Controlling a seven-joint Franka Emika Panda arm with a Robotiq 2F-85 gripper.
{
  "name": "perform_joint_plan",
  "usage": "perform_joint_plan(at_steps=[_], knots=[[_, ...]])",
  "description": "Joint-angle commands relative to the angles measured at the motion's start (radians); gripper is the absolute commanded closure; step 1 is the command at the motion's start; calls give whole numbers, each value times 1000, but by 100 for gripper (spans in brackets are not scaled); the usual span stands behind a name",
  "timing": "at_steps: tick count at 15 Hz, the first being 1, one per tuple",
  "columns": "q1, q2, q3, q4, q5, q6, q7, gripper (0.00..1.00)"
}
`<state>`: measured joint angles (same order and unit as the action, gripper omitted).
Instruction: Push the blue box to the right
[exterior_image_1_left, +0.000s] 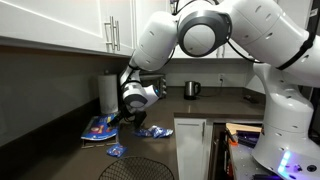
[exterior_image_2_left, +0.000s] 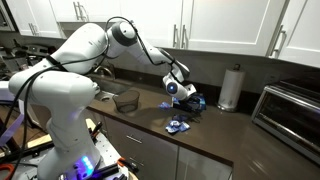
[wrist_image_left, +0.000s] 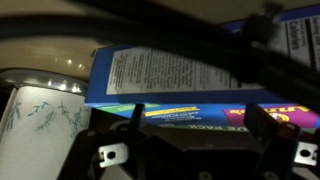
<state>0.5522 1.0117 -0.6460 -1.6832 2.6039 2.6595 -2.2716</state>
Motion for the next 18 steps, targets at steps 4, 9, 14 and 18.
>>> perform_joint_plan(at_steps=[4,9,14,18], knots=[[45,55,-58,-7,0,55,34,0],[87,55,-113,-64,0,32,84,0],[136,50,-156,-140,0,8,143,0],[184,48,-194,-201,0,-19,183,0]])
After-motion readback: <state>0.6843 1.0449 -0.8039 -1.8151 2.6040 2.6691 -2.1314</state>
